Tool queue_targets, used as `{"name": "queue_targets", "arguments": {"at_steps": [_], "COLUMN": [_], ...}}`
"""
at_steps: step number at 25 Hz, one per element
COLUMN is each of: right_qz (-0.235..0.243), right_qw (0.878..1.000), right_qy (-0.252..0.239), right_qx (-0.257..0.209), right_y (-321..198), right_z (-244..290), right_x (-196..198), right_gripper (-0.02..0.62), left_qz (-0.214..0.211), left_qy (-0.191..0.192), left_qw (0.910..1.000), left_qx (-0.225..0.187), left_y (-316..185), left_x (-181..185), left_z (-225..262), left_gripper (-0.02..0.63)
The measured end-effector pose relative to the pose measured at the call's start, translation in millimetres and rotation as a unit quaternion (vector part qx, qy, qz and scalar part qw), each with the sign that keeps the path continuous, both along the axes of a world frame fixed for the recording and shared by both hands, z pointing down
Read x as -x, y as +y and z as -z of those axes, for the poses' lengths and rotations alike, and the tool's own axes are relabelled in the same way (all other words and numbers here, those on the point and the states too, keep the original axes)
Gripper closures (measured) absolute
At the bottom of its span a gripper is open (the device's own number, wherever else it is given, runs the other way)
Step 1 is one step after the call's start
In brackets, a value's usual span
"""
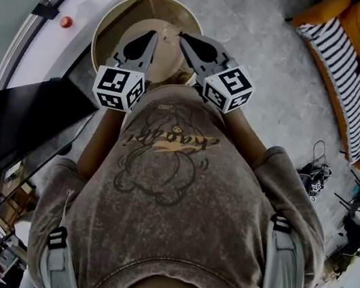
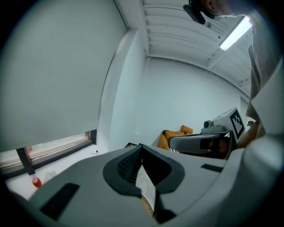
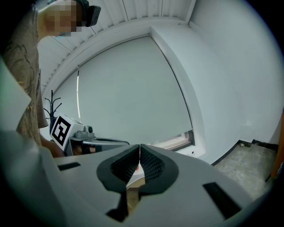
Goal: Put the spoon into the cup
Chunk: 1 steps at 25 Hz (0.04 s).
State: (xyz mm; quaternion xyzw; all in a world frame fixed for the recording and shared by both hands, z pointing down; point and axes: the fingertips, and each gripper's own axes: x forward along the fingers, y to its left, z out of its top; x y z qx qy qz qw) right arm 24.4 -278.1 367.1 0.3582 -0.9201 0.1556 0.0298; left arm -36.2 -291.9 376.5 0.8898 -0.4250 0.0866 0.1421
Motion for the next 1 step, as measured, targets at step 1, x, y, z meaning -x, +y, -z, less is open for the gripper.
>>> {"name": "queue_targets", "arguments": {"at_steps": [1], "right_qz": [0.0], "right_qw": [1.0], "right_qy": [0.0], "right_qx": [0.0], "right_y": [0.2], "right_z": [-0.8], "right_x": [0.2], "right_gripper": [0.574], "left_qz": [0.001], "left_qy": [-0.001], "left_qw": [1.0], "left_qx": [0.0], "left_y": [-0.7], "left_x": [0.7], "left_z": [-0.8], "left_gripper": [0.589]}}
